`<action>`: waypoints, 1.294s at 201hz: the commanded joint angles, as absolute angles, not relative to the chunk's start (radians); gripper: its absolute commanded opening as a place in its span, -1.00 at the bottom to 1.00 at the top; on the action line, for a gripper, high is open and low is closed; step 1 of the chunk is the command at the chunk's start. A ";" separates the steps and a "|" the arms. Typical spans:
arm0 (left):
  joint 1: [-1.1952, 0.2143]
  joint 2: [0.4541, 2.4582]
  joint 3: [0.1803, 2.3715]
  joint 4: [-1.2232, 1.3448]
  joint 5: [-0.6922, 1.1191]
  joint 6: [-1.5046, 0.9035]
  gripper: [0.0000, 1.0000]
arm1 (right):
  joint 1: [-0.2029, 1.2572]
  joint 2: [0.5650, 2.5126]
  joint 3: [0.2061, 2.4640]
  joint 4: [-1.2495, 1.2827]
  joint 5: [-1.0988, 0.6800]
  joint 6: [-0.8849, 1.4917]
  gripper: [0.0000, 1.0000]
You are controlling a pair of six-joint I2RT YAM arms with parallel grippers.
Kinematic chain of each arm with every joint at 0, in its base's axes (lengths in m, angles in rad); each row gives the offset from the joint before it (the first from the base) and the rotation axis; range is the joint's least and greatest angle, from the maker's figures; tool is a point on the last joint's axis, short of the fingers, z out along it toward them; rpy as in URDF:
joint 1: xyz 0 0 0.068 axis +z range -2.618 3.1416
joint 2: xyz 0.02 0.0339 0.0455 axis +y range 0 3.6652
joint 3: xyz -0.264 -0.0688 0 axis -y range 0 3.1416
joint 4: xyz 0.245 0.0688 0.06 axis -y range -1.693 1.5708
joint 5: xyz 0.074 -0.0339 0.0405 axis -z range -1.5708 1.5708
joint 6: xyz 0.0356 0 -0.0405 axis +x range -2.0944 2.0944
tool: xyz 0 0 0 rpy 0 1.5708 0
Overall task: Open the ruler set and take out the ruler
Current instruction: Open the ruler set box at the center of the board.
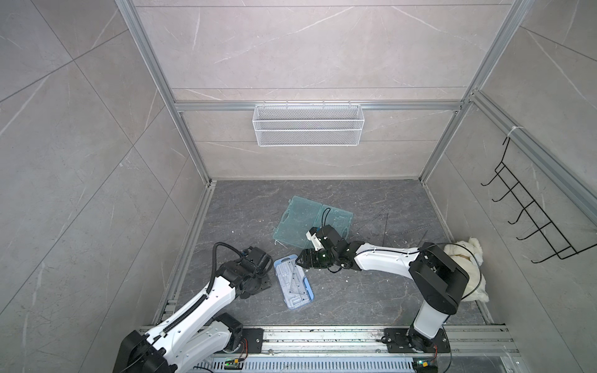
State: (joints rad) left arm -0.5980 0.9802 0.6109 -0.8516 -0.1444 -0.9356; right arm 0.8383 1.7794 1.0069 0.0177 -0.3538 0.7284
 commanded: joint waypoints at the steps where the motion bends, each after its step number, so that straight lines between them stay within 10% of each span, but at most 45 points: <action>1: -0.633 1.025 0.602 -0.821 -0.120 -0.969 0.12 | 0.828 1.815 1.003 0.055 -0.383 0.719 0.37; 260: -0.701 1.319 0.640 -0.568 -0.164 -0.984 0.12 | 0.815 1.843 0.933 0.176 -0.446 0.803 0.32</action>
